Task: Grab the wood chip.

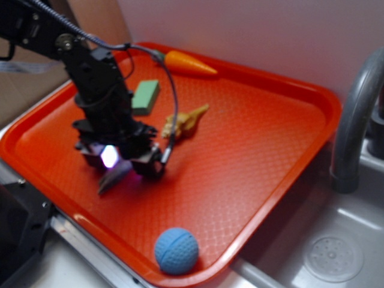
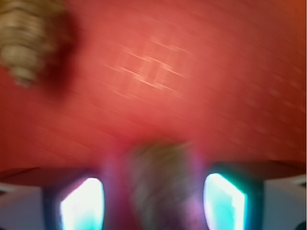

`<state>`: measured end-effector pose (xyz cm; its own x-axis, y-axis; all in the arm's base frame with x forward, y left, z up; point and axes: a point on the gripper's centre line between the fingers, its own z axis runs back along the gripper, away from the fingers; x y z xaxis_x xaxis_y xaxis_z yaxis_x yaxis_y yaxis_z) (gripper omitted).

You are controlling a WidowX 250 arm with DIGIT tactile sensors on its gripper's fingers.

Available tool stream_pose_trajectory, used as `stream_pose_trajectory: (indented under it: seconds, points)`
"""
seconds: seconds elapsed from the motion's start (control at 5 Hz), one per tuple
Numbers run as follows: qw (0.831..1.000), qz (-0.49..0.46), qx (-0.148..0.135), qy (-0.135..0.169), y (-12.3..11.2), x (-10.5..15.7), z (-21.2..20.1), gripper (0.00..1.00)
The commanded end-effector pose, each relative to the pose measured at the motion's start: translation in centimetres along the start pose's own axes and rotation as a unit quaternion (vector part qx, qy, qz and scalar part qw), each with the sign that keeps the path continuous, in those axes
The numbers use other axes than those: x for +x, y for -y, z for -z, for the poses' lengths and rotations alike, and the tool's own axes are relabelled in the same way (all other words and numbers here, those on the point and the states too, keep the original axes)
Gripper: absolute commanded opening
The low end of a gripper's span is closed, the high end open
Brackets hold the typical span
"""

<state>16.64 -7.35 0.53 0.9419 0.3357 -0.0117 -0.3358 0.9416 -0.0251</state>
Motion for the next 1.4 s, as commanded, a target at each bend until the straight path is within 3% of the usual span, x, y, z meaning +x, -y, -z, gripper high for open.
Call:
stream_pose_trajectory:
  seconds: [0.0,0.2,0.4,0.6,0.8,1.0,1.2]
  points:
    - [1.0,0.016,0.013,-0.009,-0.3,-1.4,0.8,0.0]
    - [0.998,0.064,0.011,-0.004,-0.6,-1.3,-0.3,0.0]
    - [0.986,0.162,-0.014,0.036,-2.3,-0.3,-4.5,0.0]
    - [0.974,0.217,-0.048,0.043,-4.9,1.8,-9.5,0.0]
    - [0.977,0.197,-0.066,0.053,-6.7,4.0,-14.5,0.0]
    - [0.983,0.166,-0.054,0.061,-7.2,5.6,-19.6,0.0]
    - [0.985,0.153,-0.035,0.065,-6.8,5.7,-21.4,0.0]
